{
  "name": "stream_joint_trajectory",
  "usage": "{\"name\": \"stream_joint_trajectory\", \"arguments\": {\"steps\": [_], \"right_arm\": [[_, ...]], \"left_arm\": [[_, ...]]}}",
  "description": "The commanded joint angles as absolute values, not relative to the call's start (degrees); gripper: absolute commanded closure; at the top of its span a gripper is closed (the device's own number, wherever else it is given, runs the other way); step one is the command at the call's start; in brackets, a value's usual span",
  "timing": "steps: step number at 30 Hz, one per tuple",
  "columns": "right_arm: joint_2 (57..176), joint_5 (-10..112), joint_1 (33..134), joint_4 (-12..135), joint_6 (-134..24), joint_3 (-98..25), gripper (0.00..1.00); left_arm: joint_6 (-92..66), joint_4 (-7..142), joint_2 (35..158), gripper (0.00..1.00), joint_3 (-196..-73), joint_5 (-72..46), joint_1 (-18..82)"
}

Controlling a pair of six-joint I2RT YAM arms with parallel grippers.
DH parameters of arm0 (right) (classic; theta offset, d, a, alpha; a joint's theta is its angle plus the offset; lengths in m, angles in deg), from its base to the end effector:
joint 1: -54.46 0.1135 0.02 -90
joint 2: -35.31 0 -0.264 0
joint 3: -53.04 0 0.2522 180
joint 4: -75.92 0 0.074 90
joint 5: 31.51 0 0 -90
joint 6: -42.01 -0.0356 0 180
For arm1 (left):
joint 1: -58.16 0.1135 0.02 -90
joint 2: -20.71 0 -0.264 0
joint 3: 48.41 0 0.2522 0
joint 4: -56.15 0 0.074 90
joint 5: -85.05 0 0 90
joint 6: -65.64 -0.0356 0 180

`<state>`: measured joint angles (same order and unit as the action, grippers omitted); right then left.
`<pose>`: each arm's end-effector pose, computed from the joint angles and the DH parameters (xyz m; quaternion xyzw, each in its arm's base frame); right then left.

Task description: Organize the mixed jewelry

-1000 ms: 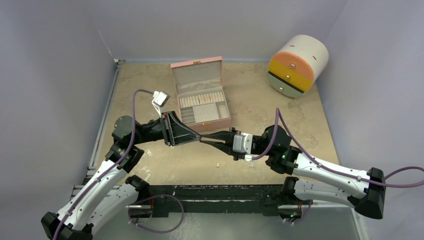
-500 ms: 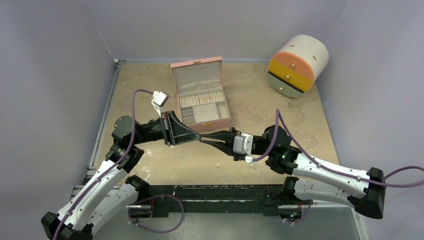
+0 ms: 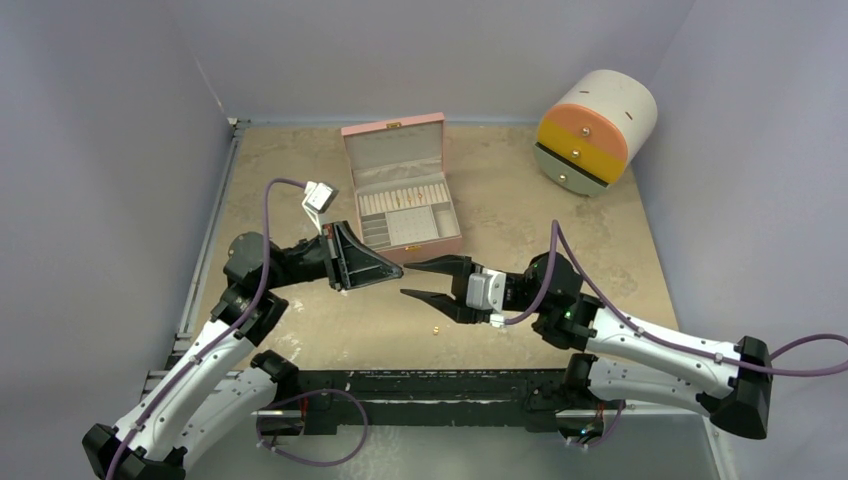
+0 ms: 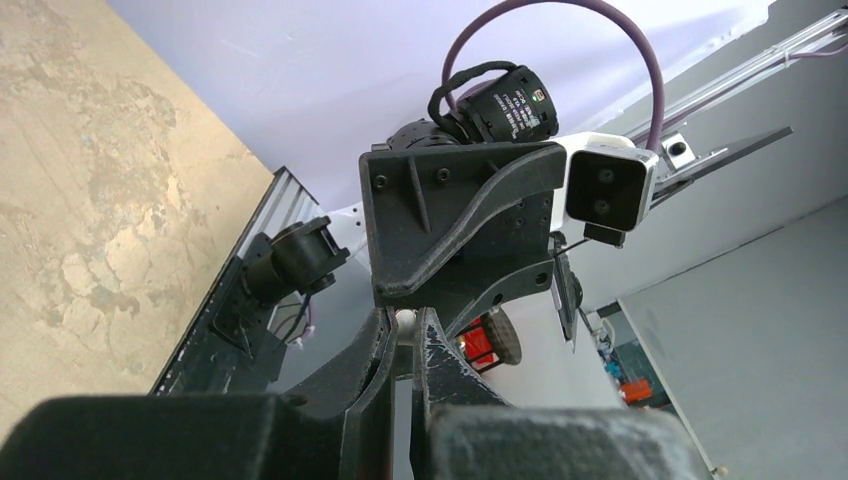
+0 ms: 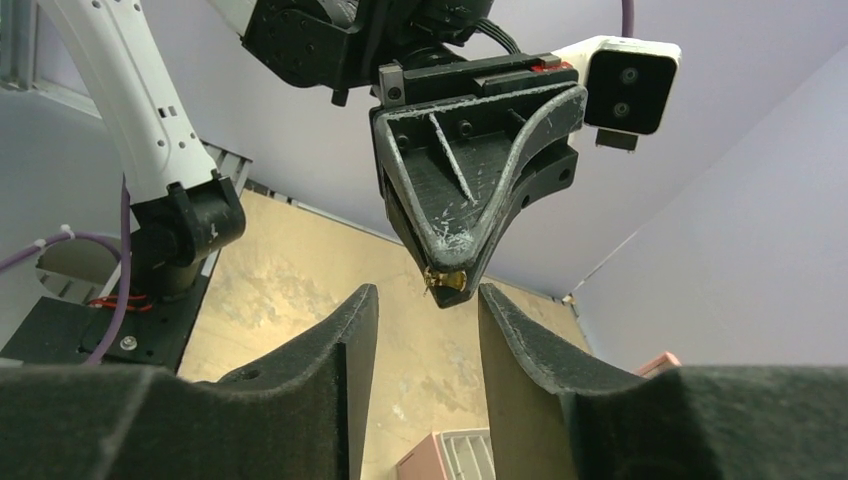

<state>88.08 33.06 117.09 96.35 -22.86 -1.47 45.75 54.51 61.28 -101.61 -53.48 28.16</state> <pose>0.0833 0.1941 0.3714 -0.5089 0.2657 0.3765 0.7271 0.1253 -0.1032 0.3644 0.1129 0.6369 -0.7137 0.2687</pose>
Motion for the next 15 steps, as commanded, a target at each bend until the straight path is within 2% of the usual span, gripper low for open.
{"name": "stream_joint_trajectory", "arguments": {"steps": [1, 9, 15], "right_arm": [[85.2, 33.8, 117.3, 96.0, -23.0, -1.1, 0.54], [79.7, 39.0, 117.3, 85.9, -24.0, -0.7, 0.47], [77.8, 50.7, 117.3, 74.1, -29.0, -3.0, 0.46]], "left_arm": [[45.2, 52.4, 60.8, 1.00, -102.3, -51.7, 28.3], [36.1, 64.9, 62.1, 1.00, -106.3, -47.2, 28.3], [24.8, 80.9, 65.7, 1.00, -113.1, -39.6, 28.3]]}}
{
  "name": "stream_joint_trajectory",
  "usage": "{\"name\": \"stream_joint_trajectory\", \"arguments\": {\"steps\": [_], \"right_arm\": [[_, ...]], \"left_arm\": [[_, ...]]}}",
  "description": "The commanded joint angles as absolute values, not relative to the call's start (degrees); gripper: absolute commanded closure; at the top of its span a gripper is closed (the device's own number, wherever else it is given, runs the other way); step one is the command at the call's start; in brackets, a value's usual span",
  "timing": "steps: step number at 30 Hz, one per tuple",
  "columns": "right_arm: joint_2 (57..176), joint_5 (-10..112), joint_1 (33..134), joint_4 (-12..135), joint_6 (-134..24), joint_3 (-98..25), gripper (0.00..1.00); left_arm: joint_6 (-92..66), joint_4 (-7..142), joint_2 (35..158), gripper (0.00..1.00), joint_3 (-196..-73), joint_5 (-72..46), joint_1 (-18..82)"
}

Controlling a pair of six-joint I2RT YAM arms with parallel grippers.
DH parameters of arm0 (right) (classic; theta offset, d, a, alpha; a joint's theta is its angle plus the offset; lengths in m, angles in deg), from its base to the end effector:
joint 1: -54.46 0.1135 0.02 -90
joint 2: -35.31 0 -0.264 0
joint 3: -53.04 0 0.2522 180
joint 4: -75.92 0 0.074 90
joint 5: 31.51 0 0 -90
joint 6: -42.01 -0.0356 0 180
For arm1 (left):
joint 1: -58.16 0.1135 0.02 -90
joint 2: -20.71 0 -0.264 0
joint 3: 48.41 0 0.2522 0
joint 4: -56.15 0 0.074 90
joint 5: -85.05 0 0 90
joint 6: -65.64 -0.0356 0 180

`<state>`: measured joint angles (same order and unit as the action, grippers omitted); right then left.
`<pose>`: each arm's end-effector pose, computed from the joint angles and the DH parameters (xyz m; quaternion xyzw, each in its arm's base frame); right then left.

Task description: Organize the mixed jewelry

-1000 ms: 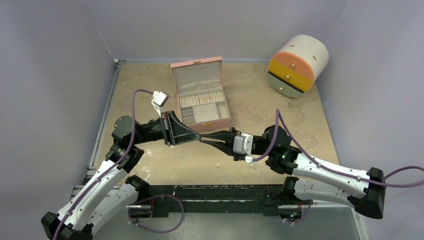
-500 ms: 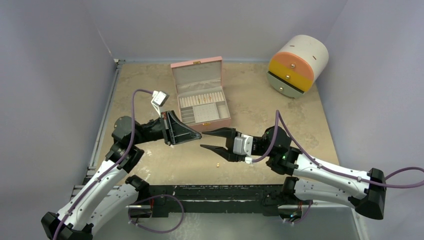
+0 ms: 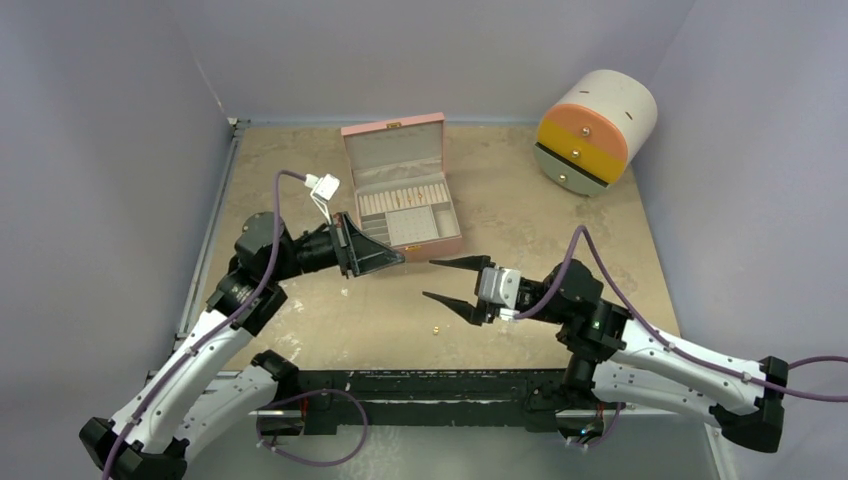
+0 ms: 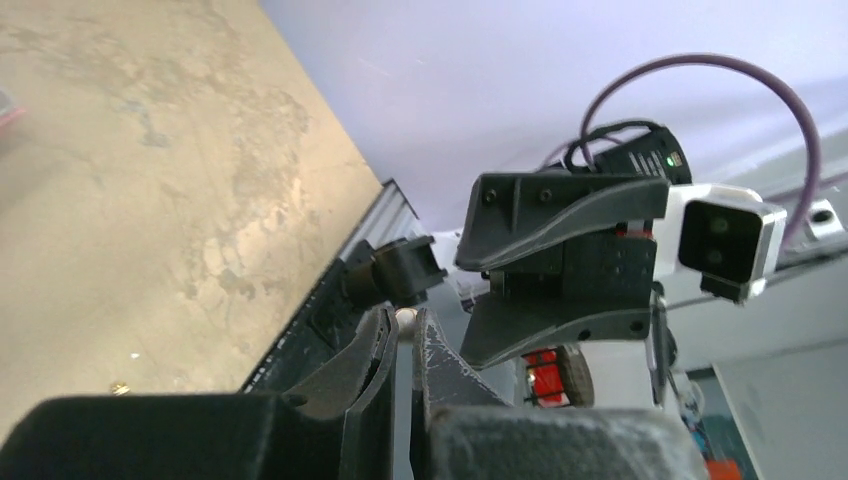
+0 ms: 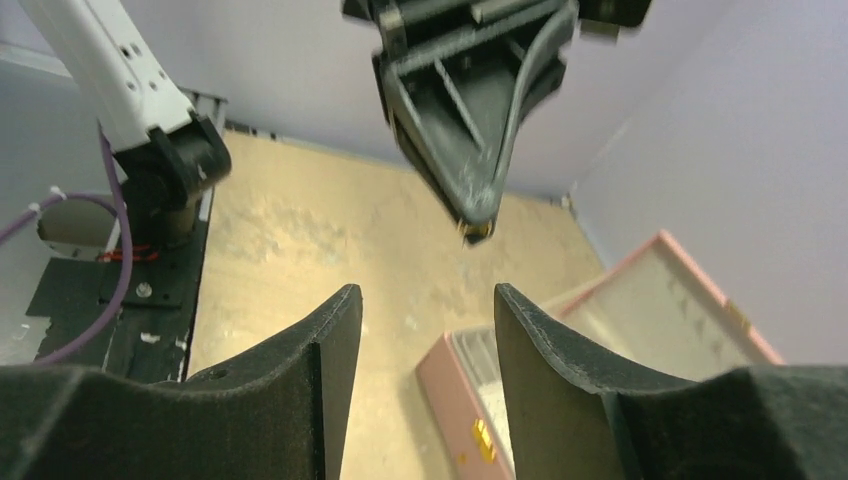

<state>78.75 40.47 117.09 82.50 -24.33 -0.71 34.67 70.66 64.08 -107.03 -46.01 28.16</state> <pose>0.0728 0.1646 0.3715 -0.4941 0.3432 0.3526 0.7168 0.1375 -0.1064 0.3624 0.0767 0.6995 -0.6429 0.3025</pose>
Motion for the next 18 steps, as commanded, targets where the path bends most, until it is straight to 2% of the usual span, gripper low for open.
{"name": "stream_joint_trajectory", "arguments": {"steps": [1, 12, 18], "right_arm": [[77.6, 53.7, 117.3, 73.2, -31.0, -2.8, 0.45], [83.5, 82.6, 117.1, 57.9, -59.8, -0.9, 0.43], [89.2, 83.6, 114.3, 47.0, -71.1, -3.3, 0.39]], "left_arm": [[23.7, 82.3, 66.5, 1.00, -113.9, -38.4, 28.3], [9.5, 100.4, 80.1, 1.00, -126.9, -20.6, 28.3], [5.9, 106.0, 88.7, 1.00, -134.6, -8.2, 28.2]]}}
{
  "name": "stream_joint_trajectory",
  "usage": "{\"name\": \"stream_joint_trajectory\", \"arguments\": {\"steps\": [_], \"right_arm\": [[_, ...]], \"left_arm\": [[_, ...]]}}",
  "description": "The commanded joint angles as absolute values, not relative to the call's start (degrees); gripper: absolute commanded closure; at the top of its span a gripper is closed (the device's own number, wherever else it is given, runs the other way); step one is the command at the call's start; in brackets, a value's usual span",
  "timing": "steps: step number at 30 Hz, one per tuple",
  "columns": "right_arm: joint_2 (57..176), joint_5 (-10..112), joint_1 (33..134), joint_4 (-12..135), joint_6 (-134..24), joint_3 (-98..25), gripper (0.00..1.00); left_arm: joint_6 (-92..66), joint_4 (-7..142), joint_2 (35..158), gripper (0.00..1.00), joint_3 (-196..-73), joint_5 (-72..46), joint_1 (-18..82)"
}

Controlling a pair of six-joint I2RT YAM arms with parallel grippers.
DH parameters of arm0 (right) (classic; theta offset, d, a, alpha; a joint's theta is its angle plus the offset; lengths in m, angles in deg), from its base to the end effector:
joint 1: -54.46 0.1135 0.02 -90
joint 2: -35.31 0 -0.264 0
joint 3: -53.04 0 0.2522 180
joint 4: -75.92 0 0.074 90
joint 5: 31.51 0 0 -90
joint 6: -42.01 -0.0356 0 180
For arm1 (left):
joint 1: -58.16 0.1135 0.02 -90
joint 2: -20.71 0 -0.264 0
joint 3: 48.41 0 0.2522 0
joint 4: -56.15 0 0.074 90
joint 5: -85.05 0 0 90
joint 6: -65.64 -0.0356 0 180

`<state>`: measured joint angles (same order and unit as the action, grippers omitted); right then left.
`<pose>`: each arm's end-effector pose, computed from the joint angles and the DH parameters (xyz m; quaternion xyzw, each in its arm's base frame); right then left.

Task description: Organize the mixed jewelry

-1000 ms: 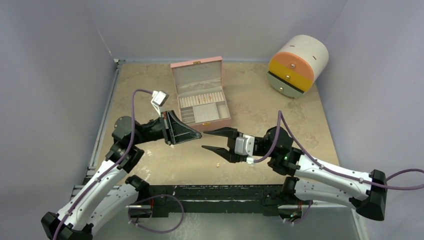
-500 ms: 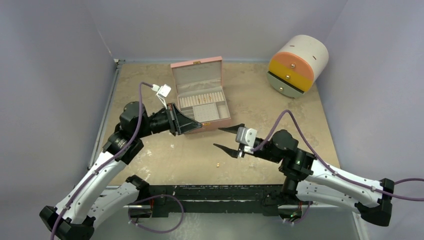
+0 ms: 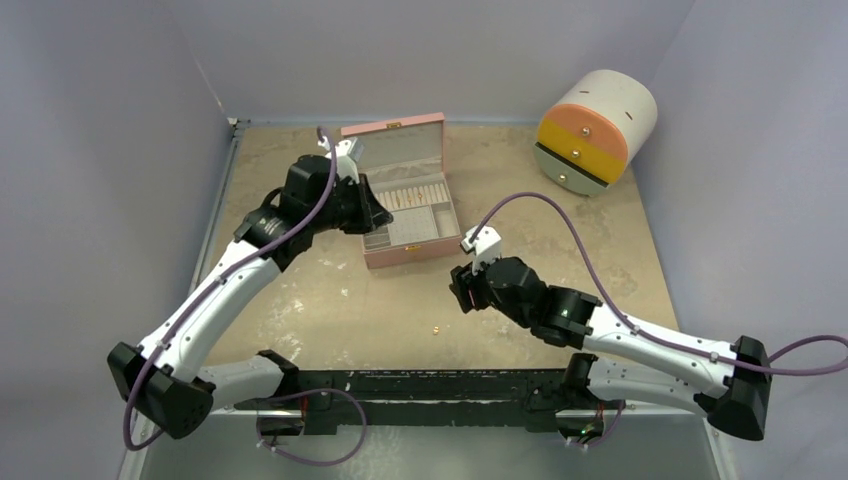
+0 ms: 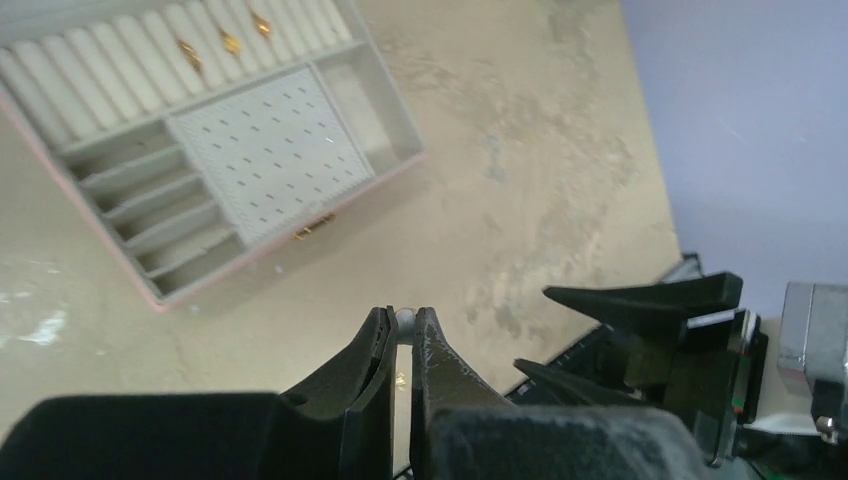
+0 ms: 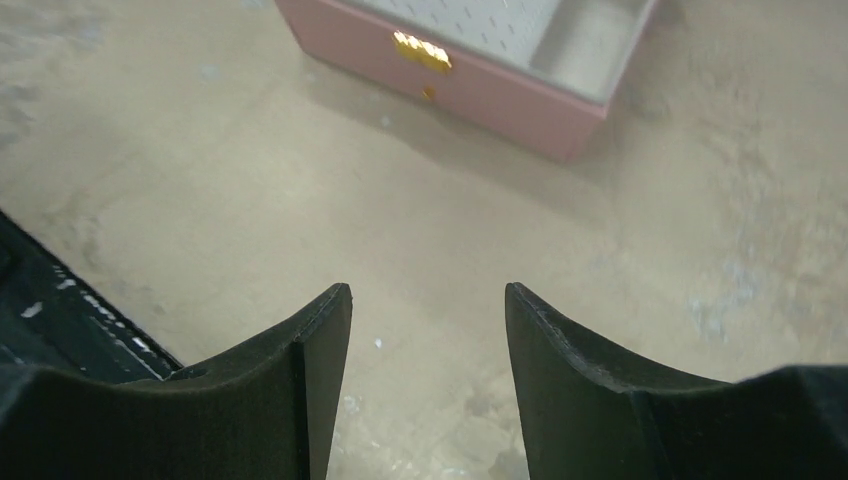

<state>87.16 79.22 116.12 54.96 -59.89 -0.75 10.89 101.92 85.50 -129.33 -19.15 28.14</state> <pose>0.1110 0.1792 0.2947 -0.2422 0.7705 0.2246 0.5451 0.2070 -0.1297 0.3688 0.0229 0.8598 -0.3590 0.3625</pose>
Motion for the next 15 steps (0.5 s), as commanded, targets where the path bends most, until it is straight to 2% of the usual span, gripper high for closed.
{"name": "stream_joint_trajectory", "arguments": {"steps": [1, 9, 15], "right_arm": [[89.9, 82.6, 113.5, 46.1, -72.3, -3.3, 0.39], [92.7, 70.9, 105.6, 45.0, -77.3, -1.3, 0.38], [92.2, 69.2, 105.0, 46.7, -79.2, -0.4, 0.38]], "left_arm": [[5.8, 106.0, 89.7, 1.00, -135.2, -6.5, 28.1], [3.3, 105.2, 98.4, 1.00, -139.9, 13.8, 21.8], [1.5, 98.7, 103.4, 1.00, -140.1, 15.6, 21.2]]}}
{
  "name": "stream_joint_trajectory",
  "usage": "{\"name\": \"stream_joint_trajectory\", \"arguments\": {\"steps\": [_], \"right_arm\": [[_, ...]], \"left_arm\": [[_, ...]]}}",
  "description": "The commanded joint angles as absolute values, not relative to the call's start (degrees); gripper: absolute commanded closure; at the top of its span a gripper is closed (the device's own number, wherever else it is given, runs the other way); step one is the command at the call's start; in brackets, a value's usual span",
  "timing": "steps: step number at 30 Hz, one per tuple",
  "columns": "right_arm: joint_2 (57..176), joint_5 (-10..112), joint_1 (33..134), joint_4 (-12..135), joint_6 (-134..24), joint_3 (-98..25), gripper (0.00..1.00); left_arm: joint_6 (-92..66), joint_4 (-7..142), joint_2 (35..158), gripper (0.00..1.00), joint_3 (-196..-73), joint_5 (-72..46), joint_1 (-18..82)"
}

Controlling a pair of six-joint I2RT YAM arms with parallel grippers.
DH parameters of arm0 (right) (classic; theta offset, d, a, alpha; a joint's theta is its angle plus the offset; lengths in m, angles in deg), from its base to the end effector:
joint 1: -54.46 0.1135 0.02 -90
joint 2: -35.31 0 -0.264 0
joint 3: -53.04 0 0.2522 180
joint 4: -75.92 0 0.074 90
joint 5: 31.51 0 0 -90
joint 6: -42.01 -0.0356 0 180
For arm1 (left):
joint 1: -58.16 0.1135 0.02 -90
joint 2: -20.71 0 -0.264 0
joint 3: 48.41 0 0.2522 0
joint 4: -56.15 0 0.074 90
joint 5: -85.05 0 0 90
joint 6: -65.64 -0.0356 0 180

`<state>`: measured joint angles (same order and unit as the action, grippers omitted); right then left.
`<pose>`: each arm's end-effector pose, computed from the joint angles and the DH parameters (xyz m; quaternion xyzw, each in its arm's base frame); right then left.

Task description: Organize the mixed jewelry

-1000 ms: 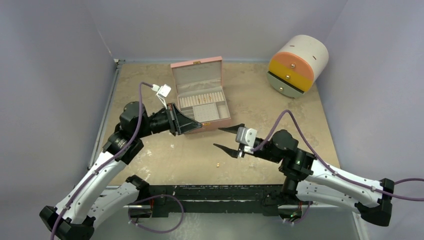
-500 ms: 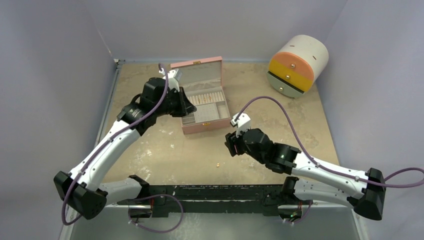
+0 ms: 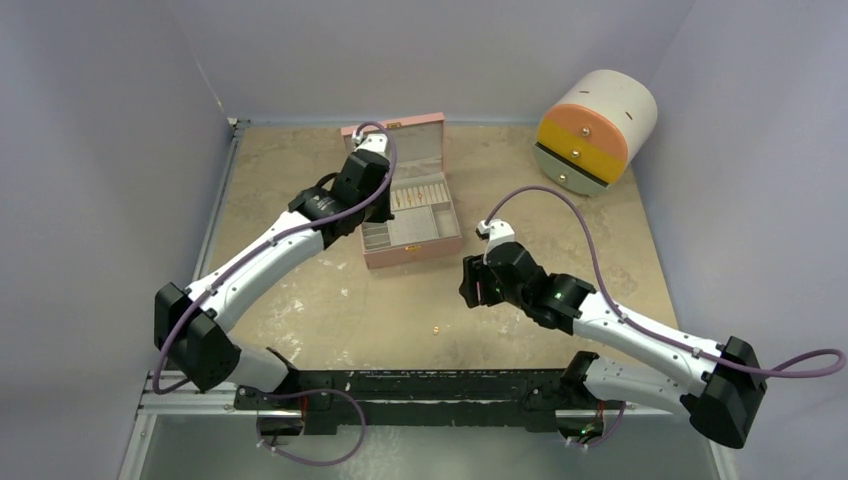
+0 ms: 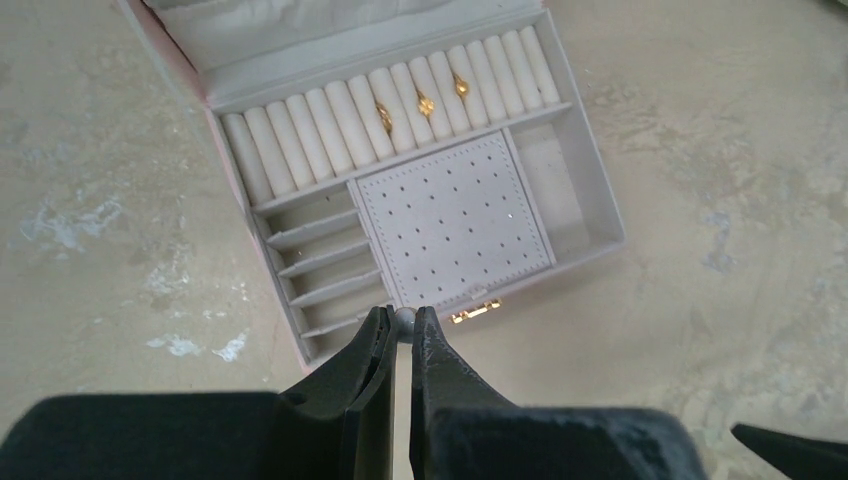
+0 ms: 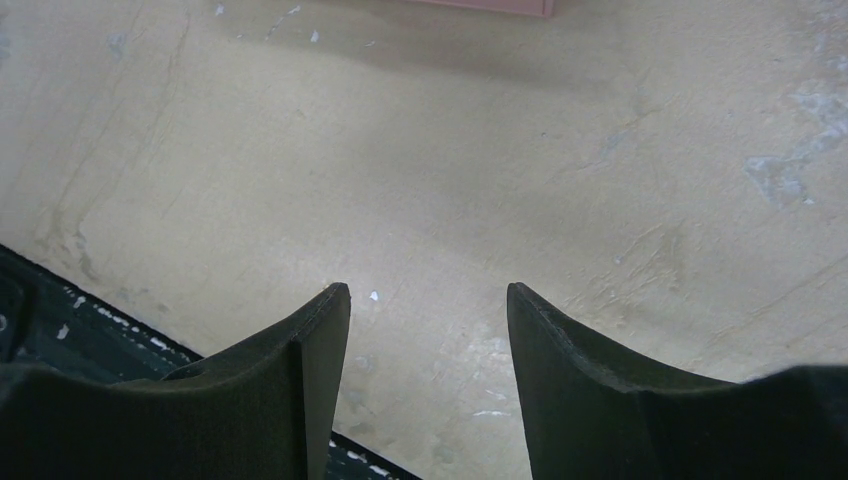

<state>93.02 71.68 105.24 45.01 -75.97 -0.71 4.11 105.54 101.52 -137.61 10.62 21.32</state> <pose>0.1452 0.1651 0.2571 -0.1220 0.8738 0.2130 0.4199 0.2531 -0.1777 0.3399 0.0098 0.9033 -0.1179 0.4124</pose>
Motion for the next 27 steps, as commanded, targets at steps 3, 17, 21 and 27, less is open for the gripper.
{"name": "stream_joint_trajectory", "arguments": {"steps": [3, 17, 21, 27], "right_arm": [[91.8, 69.3, 105.0, 47.6, -80.6, 0.3, 0.38], [92.5, 68.0, 105.0, 49.4, -82.8, 1.2, 0.39], [92.7, 68.5, 104.9, 48.7, -82.8, 0.9, 0.39], [94.6, 68.2, 104.9, 49.0, -82.5, 0.2, 0.39]], "left_arm": [[1.0, 94.3, 105.1, 1.00, -138.5, 15.9, 21.1], [-5.8, 93.3, 117.6, 1.00, -143.9, 16.2, 18.8], [-6.6, 93.5, 117.8, 1.00, -143.4, 17.6, 18.4], [-8.2, 96.0, 118.9, 1.00, -142.7, 21.5, 17.0]]}}
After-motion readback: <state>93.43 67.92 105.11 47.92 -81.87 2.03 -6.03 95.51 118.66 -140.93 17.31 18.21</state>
